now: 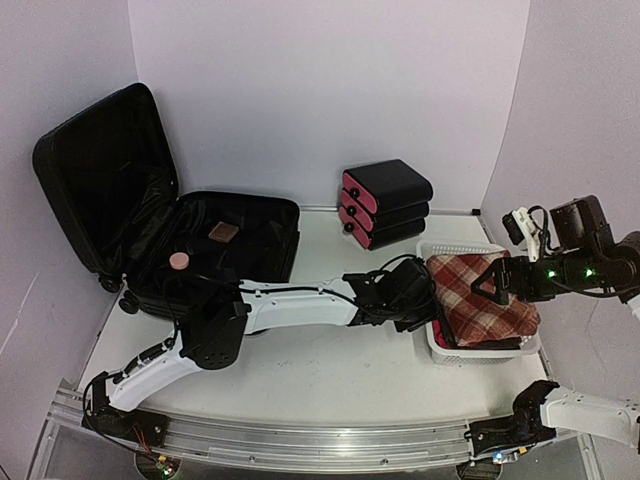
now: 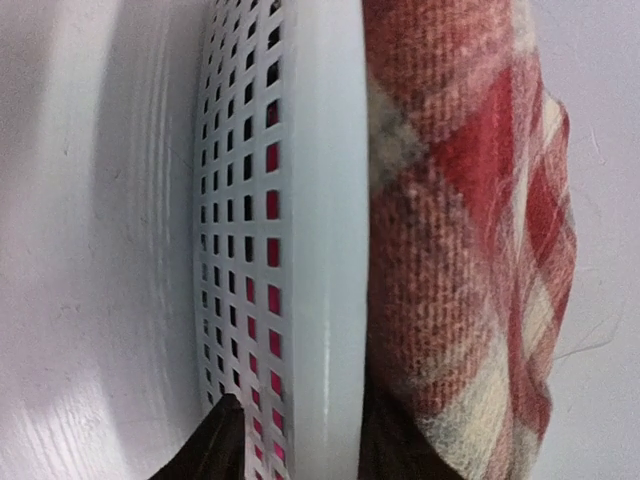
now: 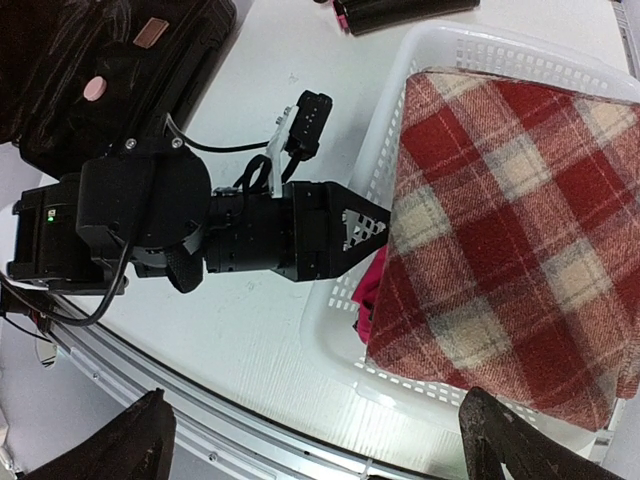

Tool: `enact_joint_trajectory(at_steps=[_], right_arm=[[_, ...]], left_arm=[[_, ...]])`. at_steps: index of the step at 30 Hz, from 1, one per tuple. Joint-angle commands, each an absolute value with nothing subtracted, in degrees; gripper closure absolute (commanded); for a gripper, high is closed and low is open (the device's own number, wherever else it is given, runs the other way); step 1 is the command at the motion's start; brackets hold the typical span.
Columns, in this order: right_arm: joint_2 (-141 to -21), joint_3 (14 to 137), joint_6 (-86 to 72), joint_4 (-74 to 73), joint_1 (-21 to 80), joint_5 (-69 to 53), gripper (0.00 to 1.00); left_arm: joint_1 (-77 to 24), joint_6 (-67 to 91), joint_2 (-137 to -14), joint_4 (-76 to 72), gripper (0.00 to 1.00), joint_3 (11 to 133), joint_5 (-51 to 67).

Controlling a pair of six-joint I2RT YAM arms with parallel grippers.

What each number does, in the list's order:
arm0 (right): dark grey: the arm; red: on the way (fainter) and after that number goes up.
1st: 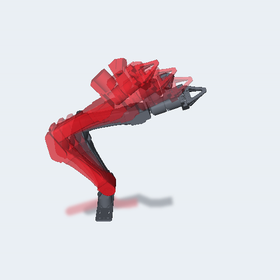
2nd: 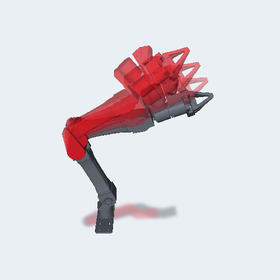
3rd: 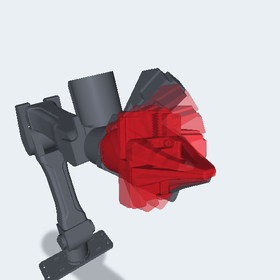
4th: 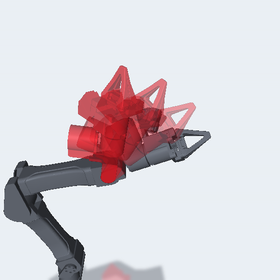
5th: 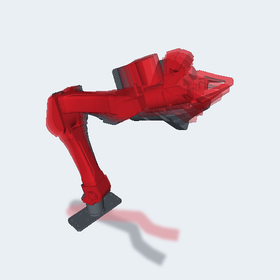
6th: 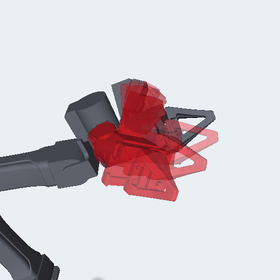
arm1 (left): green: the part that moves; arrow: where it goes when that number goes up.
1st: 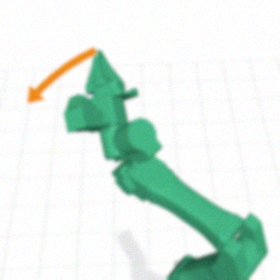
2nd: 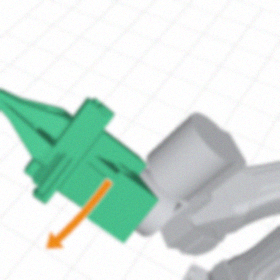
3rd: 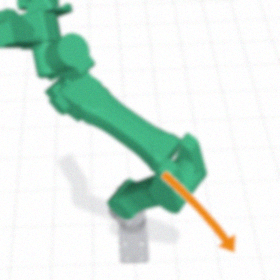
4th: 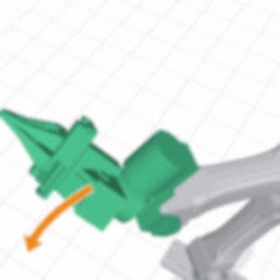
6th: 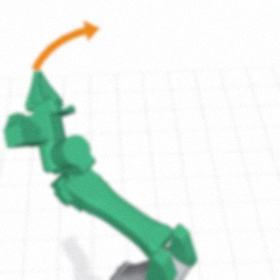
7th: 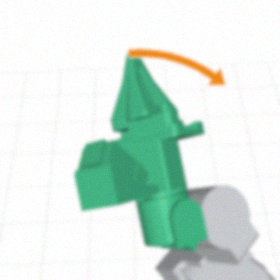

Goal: Open, take out, and arrange the luggage

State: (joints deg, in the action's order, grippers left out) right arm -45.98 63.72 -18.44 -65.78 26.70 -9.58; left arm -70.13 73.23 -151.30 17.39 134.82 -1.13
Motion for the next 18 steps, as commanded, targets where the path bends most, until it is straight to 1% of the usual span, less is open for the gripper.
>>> enact_joint_trajectory(at_steps=[1, 3, 6, 8, 13, 15, 18], right_arm=[[-46.5, 63.5, -18.2, -64.6, 26.6, -9.0, 0.02], [-47.0, 63.7, -18.2, -64.4, 26.6, -9.2, 0.02], [-47.2, 63.9, -18.5, -64.3, 26.6, -8.5, 0.02], [-47.2, 63.9, -19.3, -64.3, 26.7, -6.9, 0.02], [-49.1, 64.1, -19.1, -63.7, 26.7, -3.8, 0.02], [-50.4, 64.1, -17.0, -62.9, 26.6, -6.4, 0.02], [-53.6, 64.4, -14.5, -60.2, 26.6, -8.6, 0.02]], left_arm=[[-71.9, 69.4, -148.9, 11.9, 0.50, 137.2, 2.1], [-72.1, 65.3, -147.2, 11.7, 0.43, 136.7, 4.2], [-72.2, 56.3, -141.2, 11.4, 0.35, 131.7, 8.7], [-72.0, 49.2, -132.7, 11.3, 0.31, 122.3, 9.7], [-70.6, 31.4, -108.8, 11.1, 0.17, 97.7, 2.3], [-68.9, 27.5, -99.6, 12.1, 0.16, 89.3, 0.9], [-65.7, 26.8, -85.2, 13.5, 0.14, 76.1, -3.3]])
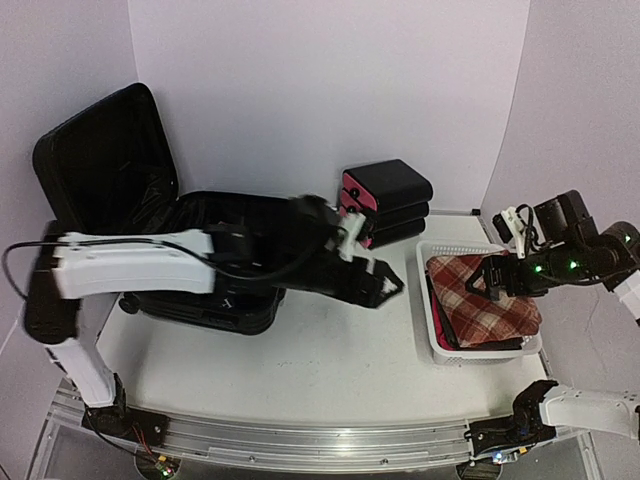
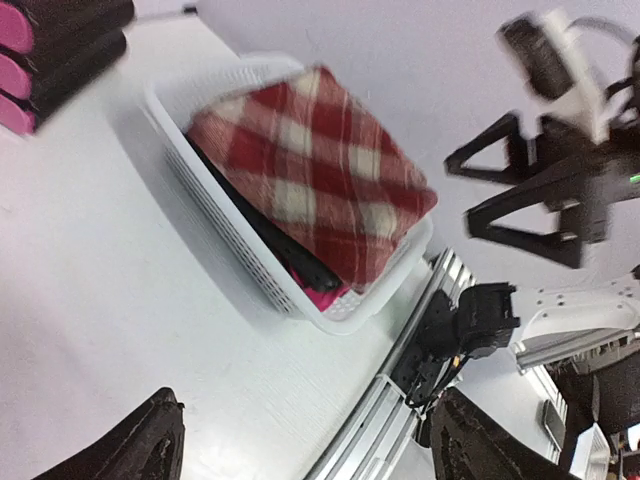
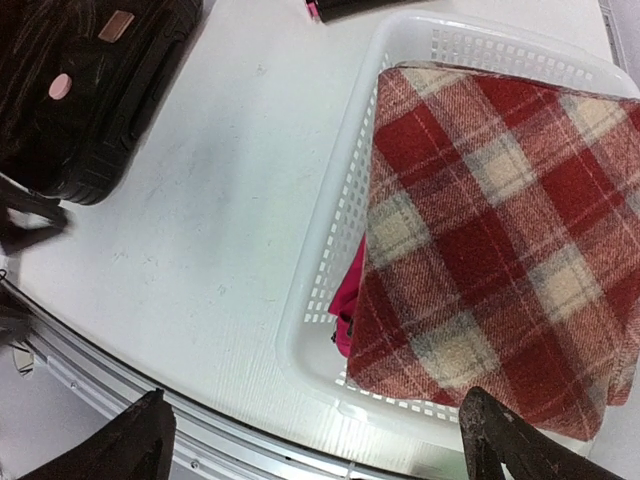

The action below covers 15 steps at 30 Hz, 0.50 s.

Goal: Open, take out, and arrange the luggage

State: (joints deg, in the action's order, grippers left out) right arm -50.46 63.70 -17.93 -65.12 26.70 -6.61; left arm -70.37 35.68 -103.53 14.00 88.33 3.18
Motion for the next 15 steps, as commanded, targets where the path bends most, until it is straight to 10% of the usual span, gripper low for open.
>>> enact_joint_trajectory(at_steps=[1, 15], right_arm=[[-55.4, 65.0, -13.7, -59.5, 26.7, -9.6, 0.02], [-92.3, 92.6, -22.1, -43.4, 20.8, -10.3, 0.02]], left_arm=[[-64.5, 27.8, -80.9, 14.1, 0.13, 72.4, -4.2], [-61.8, 34.8, -48.3, 27.2, 0.09, 53.2, -7.3]])
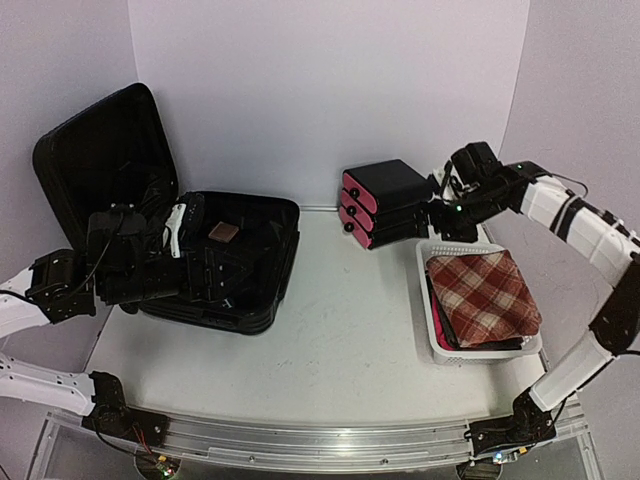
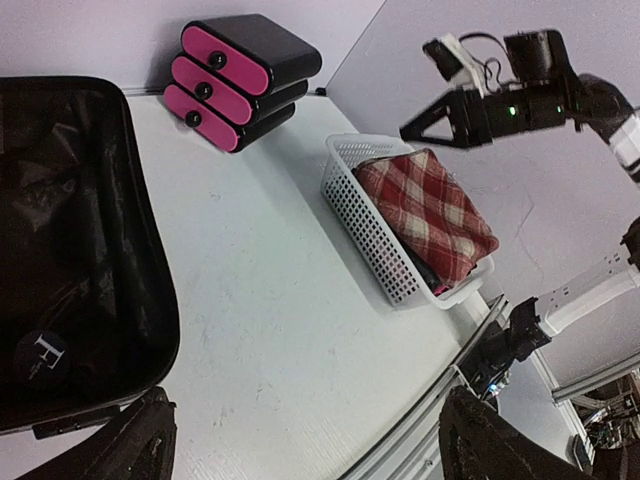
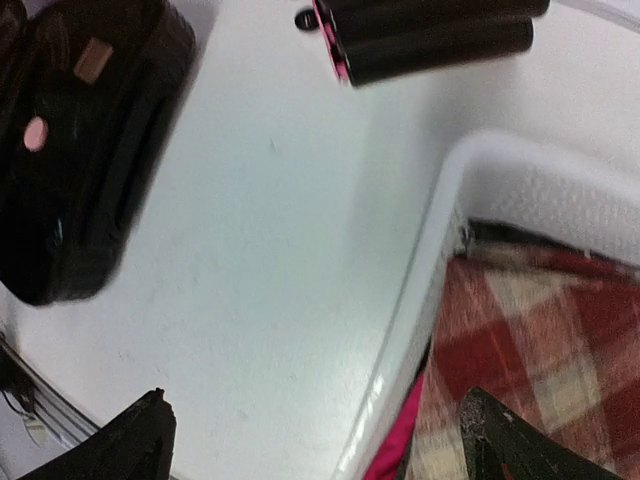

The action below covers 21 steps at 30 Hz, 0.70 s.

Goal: Open, take out, and arrange the luggage

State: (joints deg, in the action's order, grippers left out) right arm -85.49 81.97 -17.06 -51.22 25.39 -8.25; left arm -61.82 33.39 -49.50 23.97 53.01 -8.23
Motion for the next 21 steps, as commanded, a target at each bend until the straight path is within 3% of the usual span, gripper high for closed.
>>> enact_joint_trajectory(at_steps=[1, 9, 17, 21], right_arm=[[-95.0, 94.6, -24.0, -42.4, 19.1, -11.7, 0.02], [-113.9, 110.9, -33.8, -33.6, 7.5, -22.2, 0.02], [-139.6, 139.0, -37.2, -31.4, 2.3, -34.9, 0.02], [-146.3, 144.8, -40.2, -26.1, 2.1, -40.2, 0.02]], left_arm=[[-61.9, 34.9, -48.8, 28.4, 0.09, 53.5, -6.8], [-60.4, 29.8, -57.9, 35.3, 0.05, 60.5, -5.1], [-52.5, 26.1, -67.1, 36.1, 0.03, 68.0, 4.8], [-50.0, 26.0, -72.2, 35.1, 0.04, 70.4, 9.1]])
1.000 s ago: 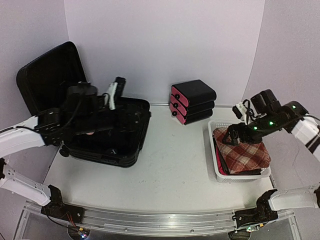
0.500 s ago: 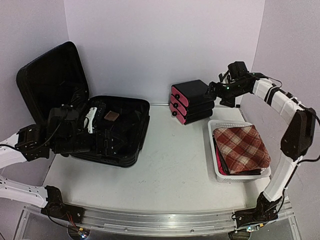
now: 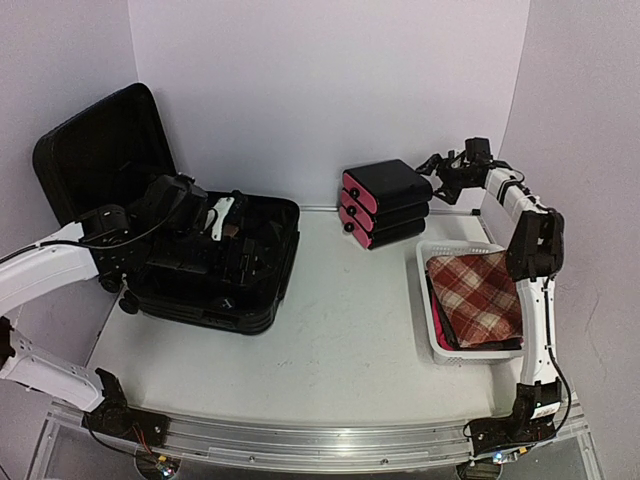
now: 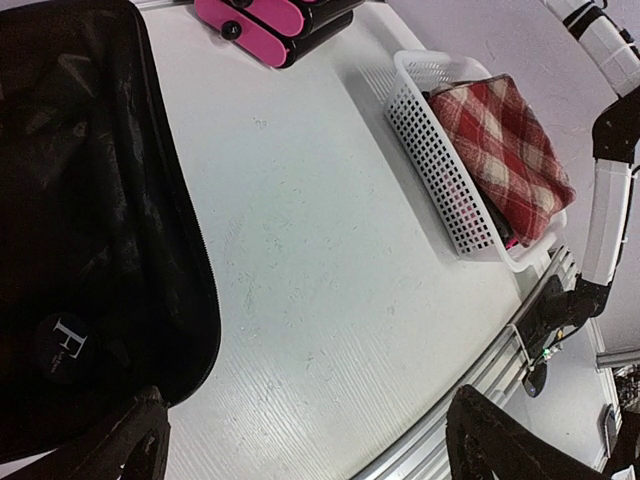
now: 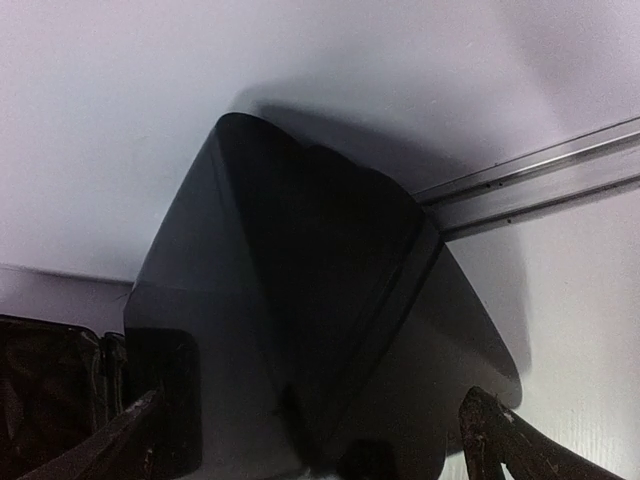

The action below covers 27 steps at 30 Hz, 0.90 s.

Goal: Open, take out, and arrange the luggage

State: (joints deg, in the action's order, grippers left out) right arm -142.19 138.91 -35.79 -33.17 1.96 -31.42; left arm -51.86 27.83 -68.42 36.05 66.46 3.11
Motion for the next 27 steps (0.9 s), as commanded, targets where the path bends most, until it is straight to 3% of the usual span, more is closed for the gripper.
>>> enact_joint_trajectory(at_steps=[1, 7, 14, 22, 27], right_arm=[[-147.1, 144.7, -41.5, -23.8, 2.1, -41.4, 0.02], [-151.4, 145.1, -48.0, -13.2, 2.2, -50.7, 0.02], [-152.1, 141.6, -46.8, -11.8, 2.2, -64.4, 0.02], [-138.2, 120.5, -40.6, -11.8, 2.8, -71.9, 0.02], [-126.7, 106.4, -38.4, -12.1, 3.6, -64.3, 0.02]], left_arm=[[-49.4, 26.0, -73.4, 34.6, 0.04, 70.9, 10.2], [-46.5, 26.0, -80.4, 32.8, 0.05, 75.5, 15.6], [-44.7, 26.3, -85.2, 32.6, 0.06, 79.8, 17.2], [-41.9, 24.7, -91.0, 31.9, 0.06, 87.6, 20.6], [-40.8, 20.8, -100.5, 31.8, 0.06, 98.6, 20.0]])
